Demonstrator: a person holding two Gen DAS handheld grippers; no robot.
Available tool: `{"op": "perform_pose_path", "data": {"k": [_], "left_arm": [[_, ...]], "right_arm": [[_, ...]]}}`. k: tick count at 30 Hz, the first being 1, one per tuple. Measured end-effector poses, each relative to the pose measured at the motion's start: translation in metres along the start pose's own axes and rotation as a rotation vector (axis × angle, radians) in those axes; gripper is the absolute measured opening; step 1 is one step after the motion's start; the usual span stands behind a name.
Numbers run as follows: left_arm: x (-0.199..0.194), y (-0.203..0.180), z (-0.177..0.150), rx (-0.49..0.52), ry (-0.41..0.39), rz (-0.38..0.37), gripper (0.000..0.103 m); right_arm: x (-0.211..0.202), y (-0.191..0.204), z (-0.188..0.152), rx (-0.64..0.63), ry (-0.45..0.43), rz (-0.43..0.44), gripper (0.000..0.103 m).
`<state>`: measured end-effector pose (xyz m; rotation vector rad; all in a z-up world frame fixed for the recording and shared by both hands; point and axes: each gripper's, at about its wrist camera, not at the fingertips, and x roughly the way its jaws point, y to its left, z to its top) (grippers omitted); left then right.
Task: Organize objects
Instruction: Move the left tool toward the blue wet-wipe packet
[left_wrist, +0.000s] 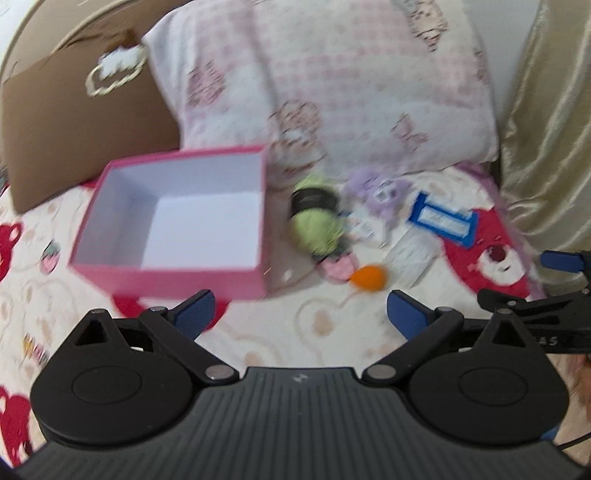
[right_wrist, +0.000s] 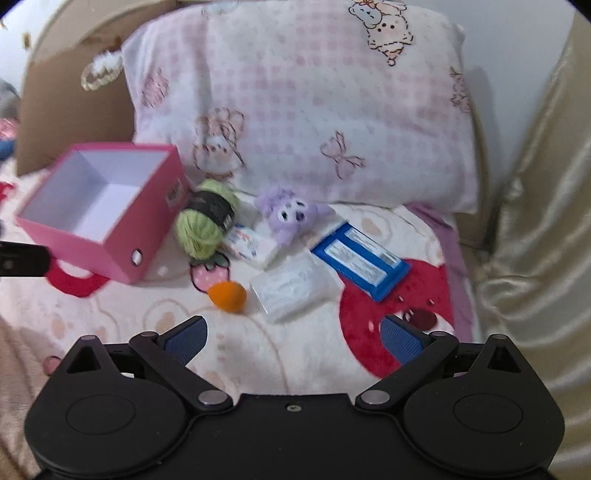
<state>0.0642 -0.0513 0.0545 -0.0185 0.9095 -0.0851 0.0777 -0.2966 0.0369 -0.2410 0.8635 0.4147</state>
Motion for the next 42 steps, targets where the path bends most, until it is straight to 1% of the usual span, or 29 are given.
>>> {"op": "perform_pose_path", "data": {"k": [1,2,3,6,7,9,11,12,13,15,16,18,21,22,24,25,26,28,30,33,35,36,38,39,42], "left_arm": [[0.003,-0.007,0.008,-0.006,-0.001,-0.021,0.100],[0.007,-0.012,0.014,-0.017,-0.001,-0.043,0.100],[0.011,-0.018,0.021,-0.022,0.001,-0.080,0.100],[0.023,-0.034,0.037,-0.021,0.014,-0.158,0.097],[0.027,-0.040,0.042,-0.016,0.014,-0.170,0.097],[0.036,-0.051,0.051,-0.008,0.008,-0.170,0.097],[0.047,-0.060,0.060,-0.002,-0.004,-0.168,0.097],[0.054,-0.064,0.064,0.001,-0.014,-0.157,0.096],[0.063,-0.070,0.067,0.015,-0.028,-0.139,0.094],[0.077,-0.079,0.070,0.061,-0.044,-0.094,0.094],[0.087,-0.084,0.072,0.088,-0.052,-0.081,0.094],[0.103,-0.087,0.075,0.097,-0.039,-0.082,0.094],[0.130,-0.089,0.081,0.089,-0.019,-0.134,0.094],[0.140,-0.091,0.083,0.090,-0.017,-0.143,0.094],[0.153,-0.097,0.083,0.107,-0.026,-0.144,0.088],[0.160,-0.101,0.081,0.118,-0.036,-0.150,0.086],[0.167,-0.104,0.080,0.118,-0.040,-0.164,0.086],[0.184,-0.109,0.075,0.095,-0.020,-0.199,0.086],[0.200,-0.114,0.072,0.084,-0.009,-0.226,0.085],[0.221,-0.124,0.068,0.092,-0.004,-0.244,0.084],[0.234,-0.130,0.066,0.101,-0.004,-0.267,0.081],[0.239,-0.132,0.066,0.101,-0.002,-0.280,0.080],[0.253,-0.134,0.067,0.090,0.012,-0.307,0.073],[0.258,-0.134,0.068,0.061,0.012,-0.302,0.071],[0.273,-0.135,0.070,0.044,0.014,-0.329,0.069]], "right_arm": [[-0.001,-0.018,0.006,0.045,-0.013,0.027,0.101],[-0.002,-0.029,0.009,0.077,-0.036,0.034,0.101],[-0.003,-0.041,0.012,0.109,-0.076,0.052,0.101],[-0.002,-0.064,0.016,0.155,-0.139,0.119,0.101],[0.001,-0.068,0.017,0.171,-0.157,0.129,0.101],[0.013,-0.075,0.019,0.205,-0.169,0.116,0.101],[0.029,-0.081,0.022,0.237,-0.158,0.102,0.101],[0.040,-0.085,0.024,0.272,-0.141,0.096,0.101],[0.050,-0.089,0.026,0.305,-0.118,0.106,0.101],[0.065,-0.096,0.028,0.345,-0.111,0.142,0.101],[0.072,-0.098,0.028,0.360,-0.107,0.136,0.101],[0.084,-0.106,0.025,0.388,-0.105,0.125,0.101],[0.106,-0.117,0.013,0.458,-0.095,0.154,0.101],[0.110,-0.122,0.010,0.491,-0.106,0.174,0.101],[0.116,-0.136,0.001,0.608,-0.152,0.237,0.101],[0.119,-0.142,-0.002,0.665,-0.154,0.271,0.101],[0.123,-0.151,-0.005,0.730,-0.149,0.306,0.101],[0.129,-0.160,-0.007,0.794,-0.152,0.336,0.101],[0.135,-0.165,-0.006,0.800,-0.153,0.308,0.101],[0.145,-0.168,-0.007,0.797,-0.127,0.267,0.101],[0.156,-0.174,-0.009,0.835,-0.106,0.256,0.100],[0.165,-0.178,-0.010,0.856,-0.085,0.257,0.096],[0.178,-0.183,-0.012,0.878,-0.045,0.252,0.089],[0.182,-0.184,-0.012,0.886,-0.037,0.247,0.088],[0.192,-0.188,-0.015,0.919,-0.013,0.275,0.085]]}}
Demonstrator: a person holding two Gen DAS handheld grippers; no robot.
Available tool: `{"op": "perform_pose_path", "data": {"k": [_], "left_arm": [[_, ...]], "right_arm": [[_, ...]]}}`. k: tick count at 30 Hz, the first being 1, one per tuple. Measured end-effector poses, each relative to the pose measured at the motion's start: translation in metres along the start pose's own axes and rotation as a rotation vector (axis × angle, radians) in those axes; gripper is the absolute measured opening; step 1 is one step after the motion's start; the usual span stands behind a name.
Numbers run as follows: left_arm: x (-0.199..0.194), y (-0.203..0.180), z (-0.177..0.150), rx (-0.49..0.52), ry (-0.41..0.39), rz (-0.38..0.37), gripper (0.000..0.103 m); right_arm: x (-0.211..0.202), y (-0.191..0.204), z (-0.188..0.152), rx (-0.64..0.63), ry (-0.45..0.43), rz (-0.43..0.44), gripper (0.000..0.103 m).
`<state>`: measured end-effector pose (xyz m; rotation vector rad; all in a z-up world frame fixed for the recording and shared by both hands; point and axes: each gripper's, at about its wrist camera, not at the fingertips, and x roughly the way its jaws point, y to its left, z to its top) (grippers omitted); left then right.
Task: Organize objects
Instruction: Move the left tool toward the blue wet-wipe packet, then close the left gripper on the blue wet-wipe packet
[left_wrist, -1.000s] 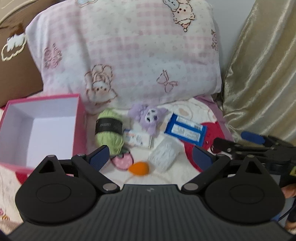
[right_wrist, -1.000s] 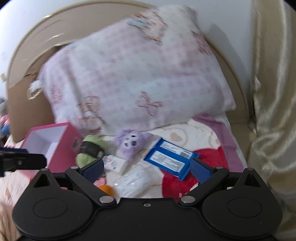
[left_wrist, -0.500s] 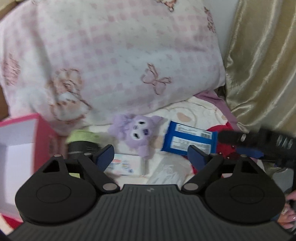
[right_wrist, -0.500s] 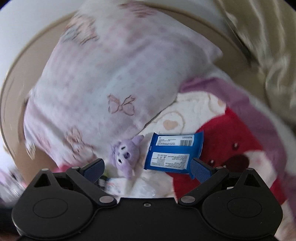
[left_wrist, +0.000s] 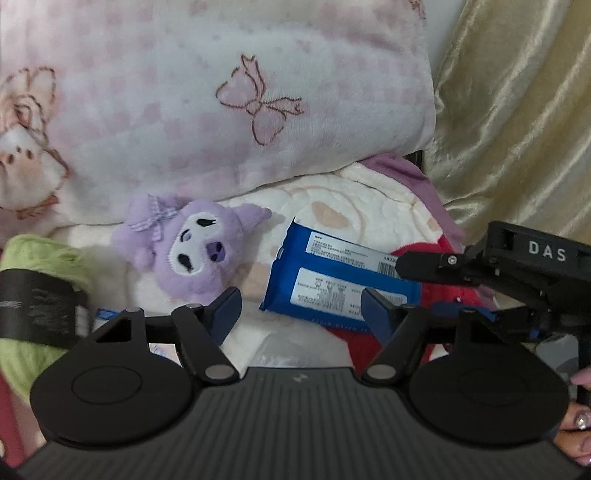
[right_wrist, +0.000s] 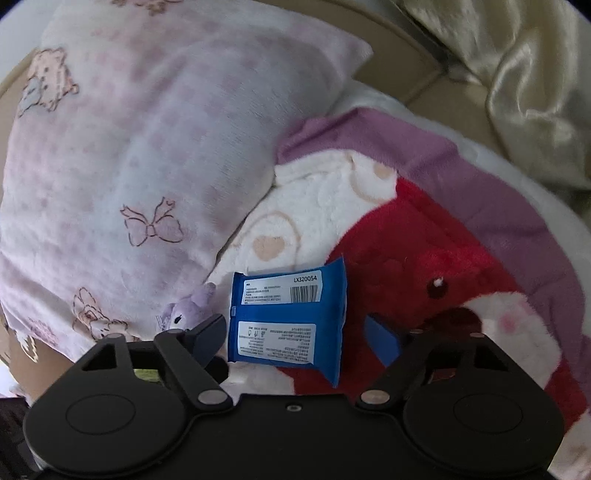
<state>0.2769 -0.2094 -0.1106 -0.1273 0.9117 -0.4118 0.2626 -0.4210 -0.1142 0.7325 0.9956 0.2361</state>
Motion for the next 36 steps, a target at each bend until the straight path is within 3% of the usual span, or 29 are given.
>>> {"op": "perform_pose_path", "data": {"k": [3,7,11,14,16,18,20,24,27,30,33,36], "left_arm": [[0.012,0.004,0.001,-0.004,0.002,-0.071,0.067],[0.013,-0.006,-0.001,0.048,0.004,-0.023,0.067],[0.027,-0.009,-0.001,0.038,0.029,0.013,0.067],[0.046,0.000,0.004,-0.037,0.113,0.055,0.071],[0.046,0.005,0.007,-0.063,0.103,0.028,0.071],[0.047,0.002,0.007,-0.027,0.091,0.039,0.068],[0.045,-0.002,0.006,0.015,0.064,0.020,0.046],[0.033,-0.012,-0.001,0.092,0.022,-0.032,0.045],[0.028,-0.012,-0.007,0.064,0.046,-0.096,0.043],[0.029,-0.016,-0.008,0.074,0.049,-0.047,0.037],[0.036,-0.010,-0.004,0.011,0.082,-0.029,0.031],[0.041,-0.003,0.000,-0.034,0.065,0.004,0.030]], "right_arm": [[0.006,-0.001,0.003,0.011,0.040,0.027,0.085],[0.009,-0.005,0.003,0.025,0.050,0.018,0.085],[0.021,-0.007,0.004,0.062,0.074,-0.020,0.067],[0.027,-0.002,0.004,0.026,0.084,-0.044,0.057],[0.029,-0.002,0.004,0.011,0.088,-0.062,0.050],[0.029,-0.004,0.005,0.013,0.084,-0.070,0.037],[0.030,-0.005,0.006,0.012,0.084,-0.072,0.036],[0.025,0.002,0.007,-0.063,0.048,-0.095,0.032],[0.019,0.009,0.008,-0.155,0.014,-0.146,0.032],[0.021,0.001,0.013,-0.113,0.076,-0.124,0.033],[0.021,-0.010,0.017,-0.025,0.091,-0.103,0.034],[0.022,-0.015,0.017,0.024,0.096,-0.102,0.034]]}}
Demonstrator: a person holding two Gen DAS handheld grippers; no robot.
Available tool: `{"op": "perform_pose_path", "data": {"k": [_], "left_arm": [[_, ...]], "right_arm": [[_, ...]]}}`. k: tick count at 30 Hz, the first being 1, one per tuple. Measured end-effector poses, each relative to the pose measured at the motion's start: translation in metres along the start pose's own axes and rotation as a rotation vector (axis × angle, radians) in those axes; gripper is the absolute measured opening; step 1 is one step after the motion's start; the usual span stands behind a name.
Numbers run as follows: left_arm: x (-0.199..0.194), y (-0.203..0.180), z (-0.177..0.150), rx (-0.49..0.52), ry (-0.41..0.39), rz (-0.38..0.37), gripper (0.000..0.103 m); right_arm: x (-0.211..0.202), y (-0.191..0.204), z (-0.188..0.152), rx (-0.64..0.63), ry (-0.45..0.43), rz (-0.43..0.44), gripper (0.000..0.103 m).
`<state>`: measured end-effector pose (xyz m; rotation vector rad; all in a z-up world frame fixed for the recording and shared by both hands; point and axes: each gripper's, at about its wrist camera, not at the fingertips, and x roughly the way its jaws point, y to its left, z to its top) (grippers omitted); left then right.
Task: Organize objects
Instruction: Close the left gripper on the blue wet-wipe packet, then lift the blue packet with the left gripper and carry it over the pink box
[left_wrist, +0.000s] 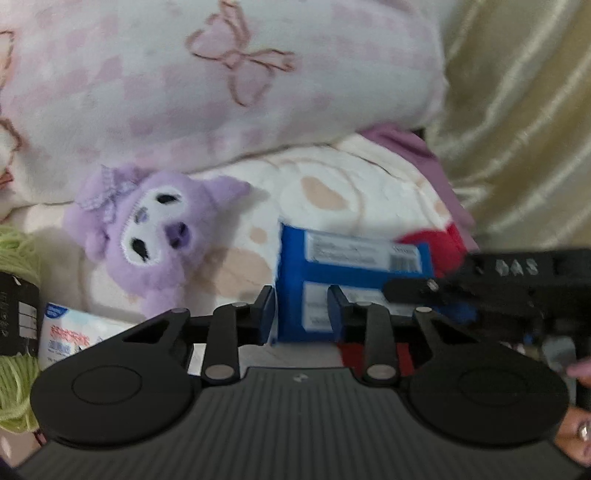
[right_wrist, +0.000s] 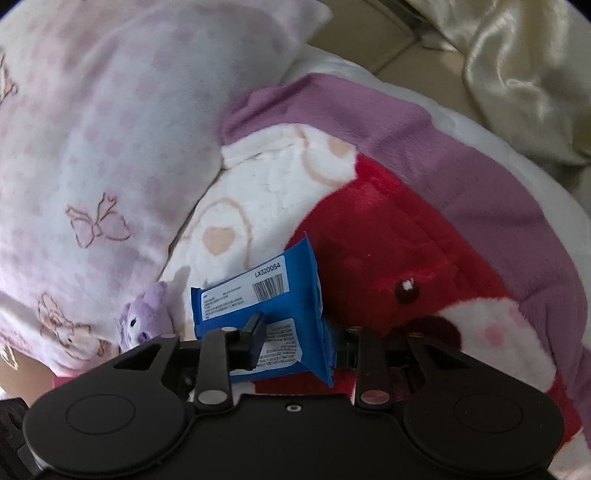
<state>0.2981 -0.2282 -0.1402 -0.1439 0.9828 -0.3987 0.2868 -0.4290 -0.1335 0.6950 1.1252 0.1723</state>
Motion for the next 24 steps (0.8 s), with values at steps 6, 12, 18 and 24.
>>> {"op": "perform_pose_path", "data": {"k": [6,12,18,24], "left_arm": [[0.003,-0.012,-0.003,0.024,0.000,-0.008,0.029],[-0.011,-0.014,-0.007,-0.002,-0.005,0.001,0.030],[-0.038,-0.014,-0.008,-0.004,-0.021,0.018,0.030],[-0.072,-0.010,-0.012,0.008,-0.051,0.041,0.030]], "right_arm": [[0.002,0.014,-0.005,-0.126,0.020,-0.003,0.036],[-0.004,0.015,-0.008,-0.151,0.030,0.025,0.034],[-0.011,0.024,-0.014,-0.201,0.044,0.082,0.034],[-0.023,0.033,-0.024,-0.236,0.063,0.165,0.034]]}}
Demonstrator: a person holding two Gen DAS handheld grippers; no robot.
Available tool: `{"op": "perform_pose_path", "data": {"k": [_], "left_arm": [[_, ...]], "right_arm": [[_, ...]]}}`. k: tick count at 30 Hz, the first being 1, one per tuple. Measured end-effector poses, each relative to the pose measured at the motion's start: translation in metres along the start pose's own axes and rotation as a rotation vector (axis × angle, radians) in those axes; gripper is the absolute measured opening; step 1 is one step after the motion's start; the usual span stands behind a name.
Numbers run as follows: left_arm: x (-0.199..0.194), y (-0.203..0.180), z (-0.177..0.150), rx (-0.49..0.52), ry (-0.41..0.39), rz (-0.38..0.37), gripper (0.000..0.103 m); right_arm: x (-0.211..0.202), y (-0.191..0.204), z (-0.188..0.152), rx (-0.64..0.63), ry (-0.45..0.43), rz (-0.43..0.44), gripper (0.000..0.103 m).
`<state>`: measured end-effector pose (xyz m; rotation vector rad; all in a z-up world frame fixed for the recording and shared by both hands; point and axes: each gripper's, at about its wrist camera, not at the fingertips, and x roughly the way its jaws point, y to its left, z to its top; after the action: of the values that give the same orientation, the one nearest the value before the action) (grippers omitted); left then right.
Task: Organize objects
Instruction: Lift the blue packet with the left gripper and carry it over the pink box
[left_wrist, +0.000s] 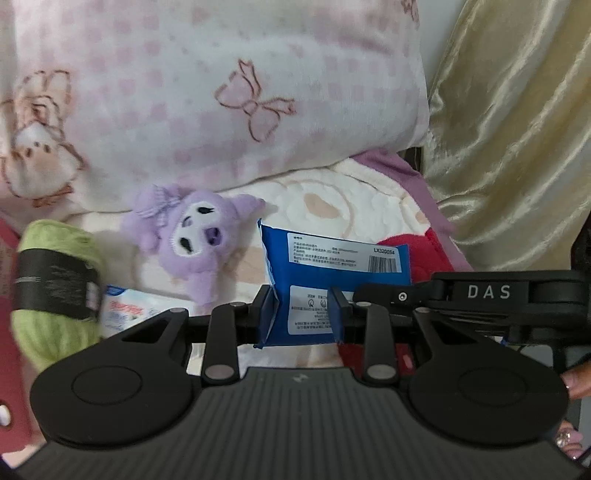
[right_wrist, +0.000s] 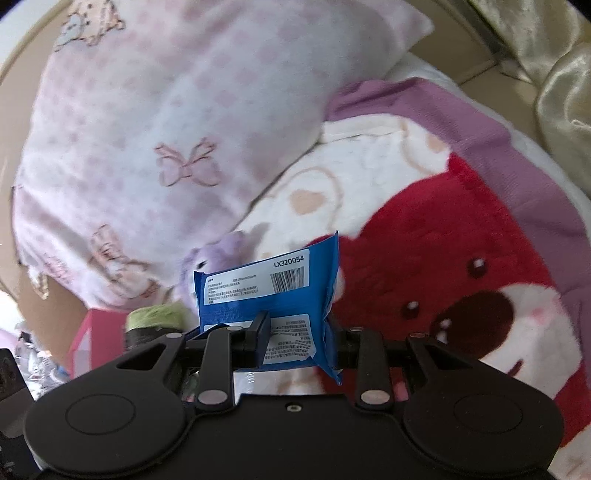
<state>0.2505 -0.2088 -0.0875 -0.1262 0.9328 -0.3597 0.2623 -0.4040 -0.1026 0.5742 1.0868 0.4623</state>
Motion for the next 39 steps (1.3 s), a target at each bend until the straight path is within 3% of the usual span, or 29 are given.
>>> {"op": "perform_pose_path", "data": {"k": [7,14,27,39], "left_arm": [[-0.033,0.012,-0.004,-0.033,-0.012,0.019,0.030],[-0.045,0.015,-0.019,-0.048,0.064,0.110,0.030],[-0.102,0.032,-0.042,-0.095,0.092,0.102,0.030],[-0.156,0.057,-0.063,-0.139,0.114,0.069,0.030]], "right_arm": [[-0.008,0.022,-0.013,-0.057,0.011,0.052,0.035],[-0.009,0.047,-0.034,-0.155,0.068,0.033,0.035],[-0.031,0.087,-0.071,-0.345,0.115,0.078,0.037],[-0.053,0.130,-0.116,-0.427,0.152,0.073,0.041]]}}
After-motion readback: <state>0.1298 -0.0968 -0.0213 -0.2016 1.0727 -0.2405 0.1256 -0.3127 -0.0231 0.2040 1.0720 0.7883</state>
